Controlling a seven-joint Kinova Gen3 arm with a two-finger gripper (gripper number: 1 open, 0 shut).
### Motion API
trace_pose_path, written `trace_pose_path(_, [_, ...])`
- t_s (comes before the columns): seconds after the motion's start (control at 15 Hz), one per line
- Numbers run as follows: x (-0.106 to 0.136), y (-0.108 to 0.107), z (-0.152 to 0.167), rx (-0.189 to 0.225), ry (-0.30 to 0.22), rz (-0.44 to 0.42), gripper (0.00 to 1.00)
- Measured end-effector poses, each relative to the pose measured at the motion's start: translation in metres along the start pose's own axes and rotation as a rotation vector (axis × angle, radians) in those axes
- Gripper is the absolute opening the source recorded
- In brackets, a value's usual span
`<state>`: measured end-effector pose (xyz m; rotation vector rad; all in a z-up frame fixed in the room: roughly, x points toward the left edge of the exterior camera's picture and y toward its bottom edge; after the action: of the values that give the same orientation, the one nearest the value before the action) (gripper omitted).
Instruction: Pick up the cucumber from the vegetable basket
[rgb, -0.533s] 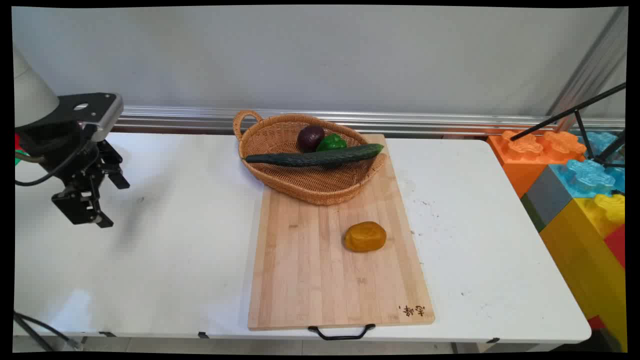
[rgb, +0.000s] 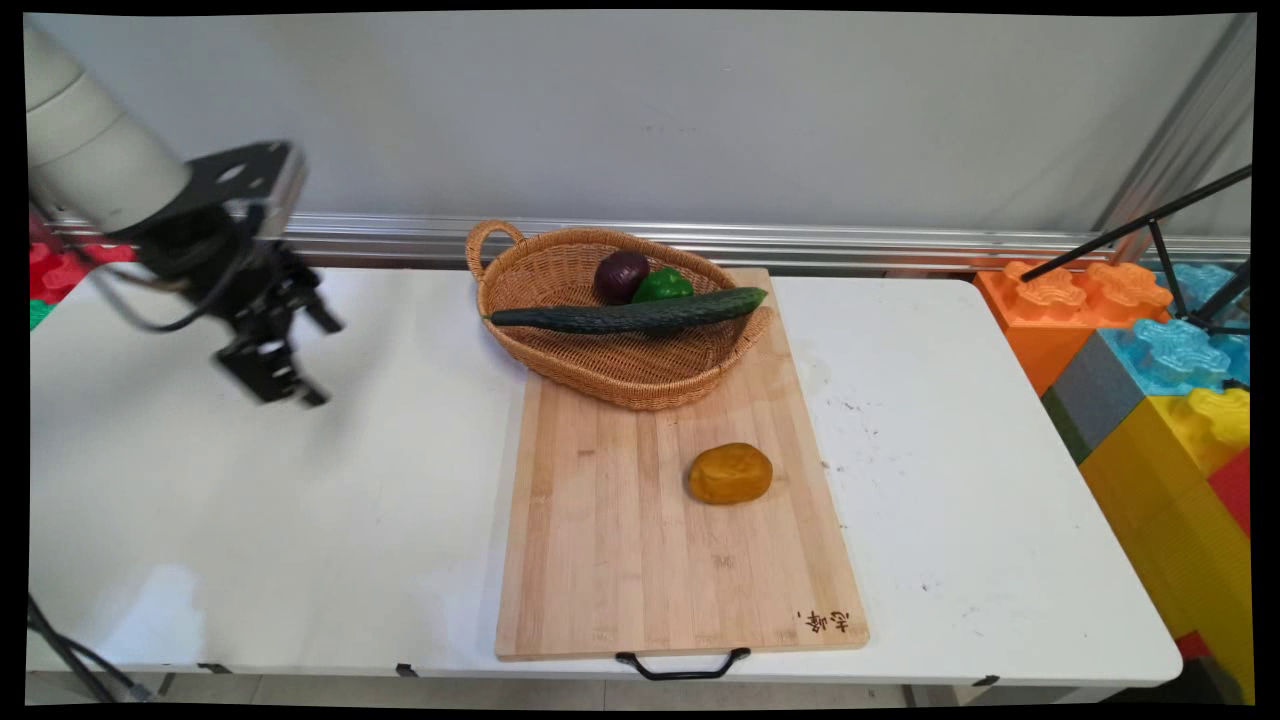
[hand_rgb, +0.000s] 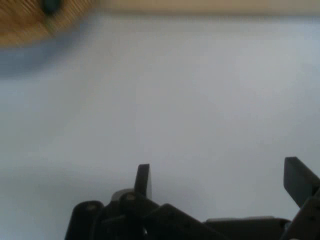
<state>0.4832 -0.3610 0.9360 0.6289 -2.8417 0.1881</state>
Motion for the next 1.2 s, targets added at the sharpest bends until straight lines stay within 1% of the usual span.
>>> trace_pose_path(0.07, [0.014, -0.005, 0.001, 0.027, 0.024, -0.005, 1.00])
trace_pose_path(0.27, [0.056, -0.015, 0.009, 0.090, 0.074, -0.015, 1.00])
trace_pose_path(0.47, [0.096, -0.022, 0.023, 0.122, 0.114, -0.009, 1.00])
trace_pose_path(0.67, [0.136, -0.030, 0.047, 0.154, 0.153, 0.010, 1.00])
trace_pose_path(0.87, [0.163, -0.038, 0.076, 0.175, 0.170, 0.028, 1.00])
trace_pose_path(1.2, [0.193, -0.049, 0.124, 0.194, 0.172, 0.079, 1.00])
